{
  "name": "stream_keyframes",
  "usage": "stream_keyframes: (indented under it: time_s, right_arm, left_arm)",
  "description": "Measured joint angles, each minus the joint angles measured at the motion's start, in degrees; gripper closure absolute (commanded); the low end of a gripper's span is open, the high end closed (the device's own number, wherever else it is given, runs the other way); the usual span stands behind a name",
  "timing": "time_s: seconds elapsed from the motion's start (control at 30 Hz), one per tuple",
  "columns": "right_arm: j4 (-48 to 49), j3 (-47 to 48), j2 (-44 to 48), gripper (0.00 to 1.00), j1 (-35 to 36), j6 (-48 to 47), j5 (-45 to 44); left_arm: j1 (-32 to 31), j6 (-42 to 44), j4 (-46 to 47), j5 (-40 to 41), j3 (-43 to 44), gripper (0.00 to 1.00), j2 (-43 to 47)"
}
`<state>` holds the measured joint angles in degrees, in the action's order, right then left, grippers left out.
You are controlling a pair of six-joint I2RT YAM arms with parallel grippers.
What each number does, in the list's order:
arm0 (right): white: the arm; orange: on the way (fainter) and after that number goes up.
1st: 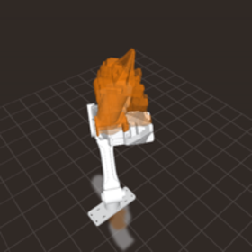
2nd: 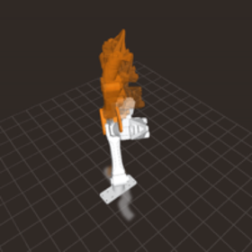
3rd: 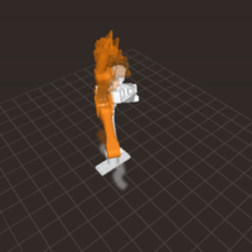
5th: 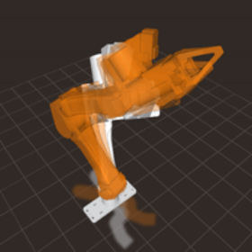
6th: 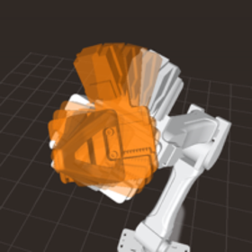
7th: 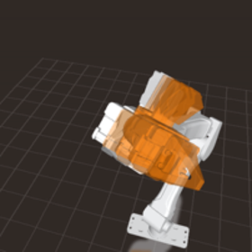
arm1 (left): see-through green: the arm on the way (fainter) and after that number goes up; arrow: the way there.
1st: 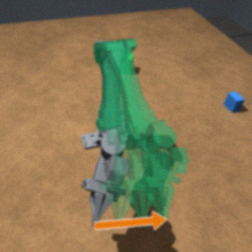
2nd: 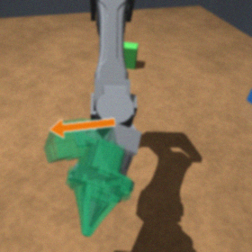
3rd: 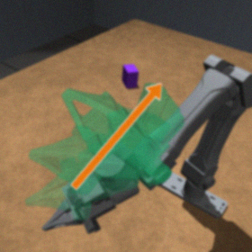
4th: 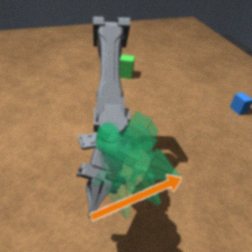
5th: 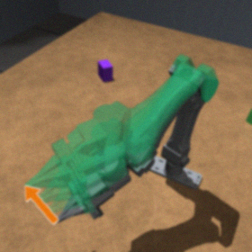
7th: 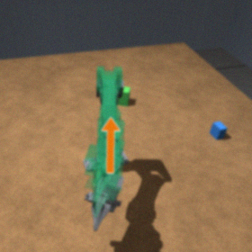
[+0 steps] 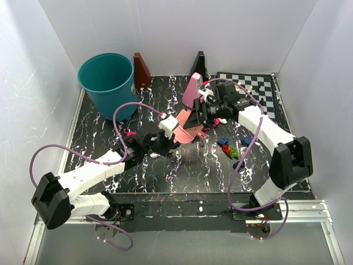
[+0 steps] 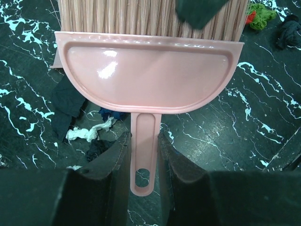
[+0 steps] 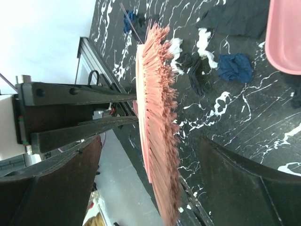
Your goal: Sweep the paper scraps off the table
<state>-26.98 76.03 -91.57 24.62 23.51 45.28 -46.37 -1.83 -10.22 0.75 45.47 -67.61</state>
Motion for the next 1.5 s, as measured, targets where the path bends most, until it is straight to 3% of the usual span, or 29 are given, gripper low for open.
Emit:
stream_keyframes:
  time_s: [0.2, 0.43, 0.5, 0.6, 0.73, 0.83, 0.87, 0.93, 1.07, 1.23, 1.37, 1.5]
  right_arm:
    - [-1.75, 0.0, -2.21, 0.28, 1.99, -1.25, 0.31]
    - [-1.64, -0.15, -2.29, 0.52, 1.97, -1.46, 1.86]
    - [-1.36, -0.52, -2.29, 0.65, 1.97, -1.57, 2.49]
    - [-1.31, -1.62, -2.29, 0.98, 1.97, -1.73, 3.06]
    - [-0.85, -2.6, -2.23, 0.99, 1.75, -1.77, 4.44]
    - [1.05, -3.65, -2.08, 0.99, 1.53, -0.92, 5.18]
    - [1.7, -4.17, -1.86, 0.99, 1.33, -0.39, 5.51]
    - [3.04, -5.22, -1.25, 0.99, 0.72, 1.01, 6.03]
    - [5.51, -7.28, -0.02, 0.99, -0.81, 3.56, 6.21]
    - [8.92, -9.73, 2.05, 0.99, -3.45, 6.29, 6.36]
    - [13.81, -12.48, 5.35, 0.99, -4.57, 7.76, 7.1]
    - [23.71, -19.1, 11.41, 0.99, -5.4, 11.93, 9.16]
  left_arm:
    - [-0.7, 0.94, 0.0, 0.02, 0.0, 0.91, 0.0]
    - [-1.51, 2.45, 0.07, -0.17, 0.02, 0.9, 0.0]
    - [-1.6, 2.75, 0.09, -0.2, 0.2, 0.9, -0.04]
    - [-1.66, 3.02, 0.17, -0.2, 0.76, 0.9, -0.22]
    - [-1.75, 3.13, -0.09, -0.44, 0.9, 0.84, -0.28]
    - [-1.75, 3.02, -0.09, -0.39, 0.9, 0.71, -0.24]
    - [-1.75, 2.93, -0.11, -0.35, 0.9, 0.65, -0.2]
    - [-1.75, 2.51, 0.24, -0.2, 0.83, 0.41, 0.28]
    - [-1.75, 0.55, 3.43, 0.7, -0.85, 0.16, 4.9]
    - [-1.73, -3.87, 6.12, 3.08, -3.87, 0.02, 13.94]
    - [-0.17, -10.58, 5.35, 3.58, -3.69, 0.02, 16.83]
    - [7.34, -20.31, 2.89, -2.12, -1.81, 0.02, 16.28]
